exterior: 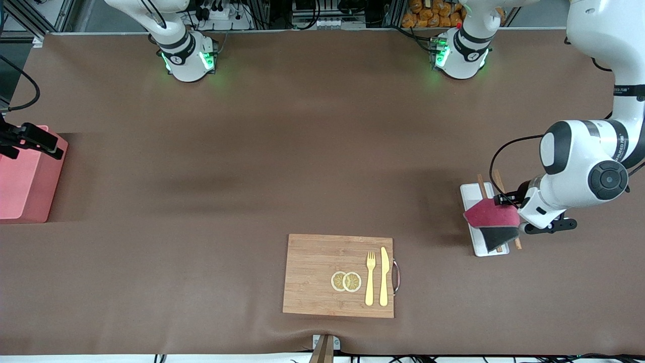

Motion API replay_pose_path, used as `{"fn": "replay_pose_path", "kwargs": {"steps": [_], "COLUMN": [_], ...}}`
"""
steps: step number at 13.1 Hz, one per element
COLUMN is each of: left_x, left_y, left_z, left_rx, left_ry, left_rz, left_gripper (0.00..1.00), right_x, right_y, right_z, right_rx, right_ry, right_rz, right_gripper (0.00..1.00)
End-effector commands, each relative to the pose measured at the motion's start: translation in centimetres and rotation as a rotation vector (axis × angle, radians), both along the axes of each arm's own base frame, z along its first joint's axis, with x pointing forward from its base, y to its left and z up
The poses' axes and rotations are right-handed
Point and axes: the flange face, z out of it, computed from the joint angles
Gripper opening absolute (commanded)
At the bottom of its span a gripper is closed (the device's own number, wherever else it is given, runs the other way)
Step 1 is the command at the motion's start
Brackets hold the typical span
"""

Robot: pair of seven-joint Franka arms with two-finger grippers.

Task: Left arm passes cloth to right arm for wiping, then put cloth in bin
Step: 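Grasp the cloth with the left gripper and lift it off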

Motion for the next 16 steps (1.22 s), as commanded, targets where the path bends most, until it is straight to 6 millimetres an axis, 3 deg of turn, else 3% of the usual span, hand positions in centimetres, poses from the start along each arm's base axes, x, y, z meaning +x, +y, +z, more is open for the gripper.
{"fn": "replay_pose_path", "kwargs": {"steps": [1,3,6,8,11,13,16], "left_x": [0.1,0.1,0.2,0.3,0.2,-0.3,-2.2], "left_y": [0.0,-0.2,-0.4,-0.5,-1.2,-3.7,-9.5], "left_z": [-0.1,-0.3,0.1,0.6,3.9,6.7,10.8], "left_rx": [-0.009,-0.009,-0.003,-0.002,-0.003,-0.024,-0.037], "left_ry": [-0.010,-0.007,-0.014,-0.022,-0.064,-0.093,-0.107], "left_rz": [-0.007,-0.011,-0.020,-0.024,-0.025,-0.044,-0.037], "left_gripper": [0.37,0.26,0.00,0.00,0.00,0.00,0.00], "right_x": [-0.1,-0.1,0.0,-0.1,-0.1,-0.1,0.0], "right_y": [-0.2,-0.4,-0.3,-0.4,-0.5,-0.5,-0.3], "right_z": [-0.3,-0.1,-0.1,-0.1,0.1,0.6,0.1], "right_rx": [-0.010,-0.008,-0.006,-0.006,-0.010,-0.011,-0.001], "right_ry": [0.013,0.006,0.008,0.008,0.003,-0.007,0.004], "right_rz": [-0.003,-0.001,-0.004,-0.003,0.002,0.003,-0.015], "right_gripper": [1.00,1.00,1.00,1.00,1.00,1.00,1.00]}}
